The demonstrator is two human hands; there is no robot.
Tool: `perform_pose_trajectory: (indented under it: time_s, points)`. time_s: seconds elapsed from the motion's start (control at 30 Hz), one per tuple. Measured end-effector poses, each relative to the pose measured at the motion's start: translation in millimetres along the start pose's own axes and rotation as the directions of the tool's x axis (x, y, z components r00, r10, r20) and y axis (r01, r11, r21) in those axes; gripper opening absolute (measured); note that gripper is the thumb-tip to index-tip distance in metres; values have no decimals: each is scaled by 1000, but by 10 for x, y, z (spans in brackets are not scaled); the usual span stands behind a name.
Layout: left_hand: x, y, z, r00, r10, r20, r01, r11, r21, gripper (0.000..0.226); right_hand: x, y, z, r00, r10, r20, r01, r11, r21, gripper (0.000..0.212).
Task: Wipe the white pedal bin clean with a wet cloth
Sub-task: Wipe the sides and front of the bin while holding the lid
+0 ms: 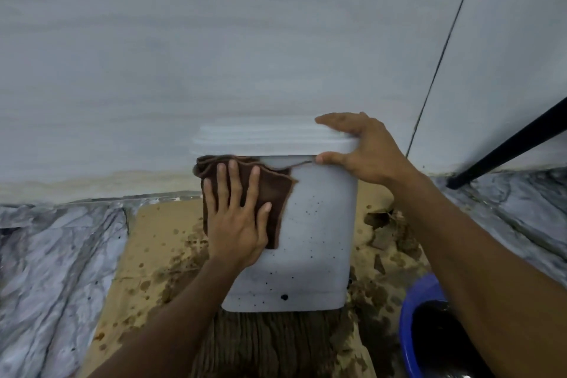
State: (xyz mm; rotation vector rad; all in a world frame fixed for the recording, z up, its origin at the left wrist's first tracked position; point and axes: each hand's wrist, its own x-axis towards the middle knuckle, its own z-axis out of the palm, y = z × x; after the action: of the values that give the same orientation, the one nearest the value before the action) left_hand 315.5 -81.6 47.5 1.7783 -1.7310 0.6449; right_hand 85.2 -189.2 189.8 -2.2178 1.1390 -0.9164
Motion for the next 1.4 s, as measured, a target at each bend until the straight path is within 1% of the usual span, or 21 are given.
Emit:
perform_pose_trajectory:
  time_s: [0.1, 0.2, 0.23, 0.3, 0.37, 0.4, 0.43, 0.5, 0.57, 0.67, 0.8, 0.87, 0.93, 1.0, 1.07, 1.13, 1.17, 1.2, 1.23, 1.33, 1.4]
  points:
    - [21, 206, 79, 997, -78, 5, 78, 996, -35, 67, 55, 34, 39, 1000, 7, -18, -7, 1000, -7, 56]
    - [191, 515, 126, 996, -85, 17, 86, 995, -51, 67, 75, 54, 59, 999, 4, -46, -5, 1000, -10, 52]
    - [223, 621, 144, 999, -46, 28, 47, 998, -48, 66, 75, 55, 61, 999, -4, -51, 4, 1000, -5, 52]
    - [232, 791, 185, 986, 149, 70, -146, 988, -51, 64, 67, 54, 64, 998, -15, -55, 14, 1000, -6, 52]
    - [192, 853, 207, 912, 389, 133, -387, 921, -46, 62, 47, 52, 55, 999, -18, -51, 17, 1000, -17, 52]
    - [166, 822, 213, 874, 461, 152, -461, 887, -42, 62, 39, 55, 46, 999, -17, -45, 17, 1000, -22, 53]
    - [128, 757, 218, 858, 490, 153, -490, 871, -39, 63, 29, 58, 36, 999, -19, -38, 18, 1000, -23, 54]
    - [13, 554, 206, 891, 434, 135, -432, 901, -41, 68, 22, 65, 24, 999, -8, -33, 8, 1000, -3, 55]
    - [-106, 292, 169, 946, 304, 110, -304, 953, -14, 72, 26, 58, 30, 999, 15, -41, -14, 999, 43, 54]
    - [-169, 110, 137, 977, 200, 80, -202, 979, 22, 74, 28, 34, 49, 999, 24, -48, -21, 998, 60, 52]
    - [72, 572, 173, 997, 61, 41, -60, 998, -23, 74, 25, 20, 54, 998, 25, -56, -21, 998, 64, 49]
    - [216, 859, 211, 990, 128, 57, -125, 991, -48, 73, 22, 30, 59, 998, 9, -65, -7, 999, 34, 49]
    - [256, 1026, 258, 960, 267, 89, -263, 963, -49, 72, 17, 43, 60, 998, -5, -70, 6, 1000, 15, 49]
    - [135, 1035, 325, 895, 424, 138, -423, 905, -43, 70, 9, 54, 59, 998, 0, -64, 1, 1000, 20, 49]
    - [-136, 934, 375, 776, 591, 219, -595, 802, -54, 68, -2, 73, 63, 998, -3, -63, 5, 999, 36, 49]
    - [-411, 763, 405, 650, 708, 276, -721, 689, -67, 69, 0, 97, 90, 997, -16, -70, 19, 999, 43, 48]
    - [-484, 673, 407, 622, 731, 280, -747, 662, -70, 69, 2, 105, 107, 997, -21, -74, 23, 999, 37, 48]
    - [-490, 598, 398, 630, 729, 265, -743, 666, -67, 69, 5, 114, 122, 997, -26, -79, 28, 999, 27, 49]
    - [-439, 540, 378, 676, 697, 239, -708, 704, -54, 69, 12, 123, 131, 996, -32, -85, 34, 999, 22, 49]
    - [-121, 487, 278, 875, 465, 137, -469, 883, 1, 69, 24, 140, 149, 995, -28, -98, 30, 999, 16, 49]
    - [31, 559, 256, 938, 336, 83, -339, 940, 24, 68, 27, 143, 165, 995, -32, -98, 33, 999, 5, 49]
